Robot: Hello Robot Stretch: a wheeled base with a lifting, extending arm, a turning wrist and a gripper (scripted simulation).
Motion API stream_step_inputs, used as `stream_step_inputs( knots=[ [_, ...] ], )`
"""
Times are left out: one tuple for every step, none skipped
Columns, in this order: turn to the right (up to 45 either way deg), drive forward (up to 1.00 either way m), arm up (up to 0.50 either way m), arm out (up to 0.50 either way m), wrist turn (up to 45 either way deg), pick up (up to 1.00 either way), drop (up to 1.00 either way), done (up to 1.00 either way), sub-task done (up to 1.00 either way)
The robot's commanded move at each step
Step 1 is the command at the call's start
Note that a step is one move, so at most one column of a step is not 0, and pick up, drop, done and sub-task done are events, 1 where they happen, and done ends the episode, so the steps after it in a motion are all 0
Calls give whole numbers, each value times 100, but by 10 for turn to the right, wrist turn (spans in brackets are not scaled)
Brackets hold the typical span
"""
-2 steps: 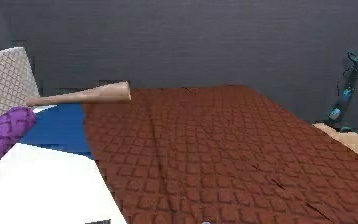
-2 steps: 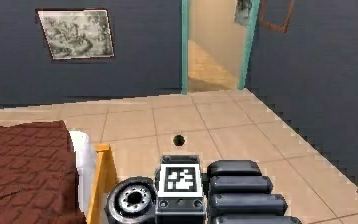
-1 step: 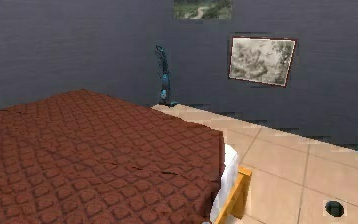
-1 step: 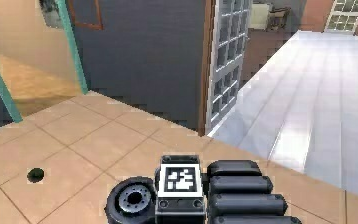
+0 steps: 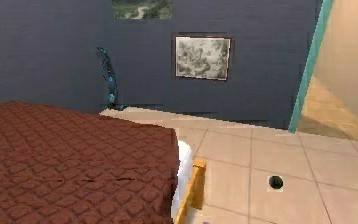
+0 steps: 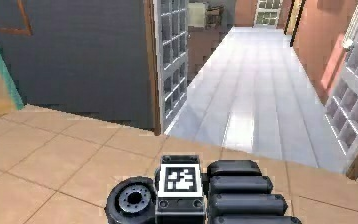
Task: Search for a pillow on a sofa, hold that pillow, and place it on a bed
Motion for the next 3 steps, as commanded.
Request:
stream_step_inputs(
  knots=[
    [-450, 0, 0, 0, 0, 0, 0, 0, 0],
    [-450, 0, 0, 0, 0, 0, 0, 0, 0],
    [-450, 0, 0, 0, 0, 0, 0, 0, 0]
  ],
)
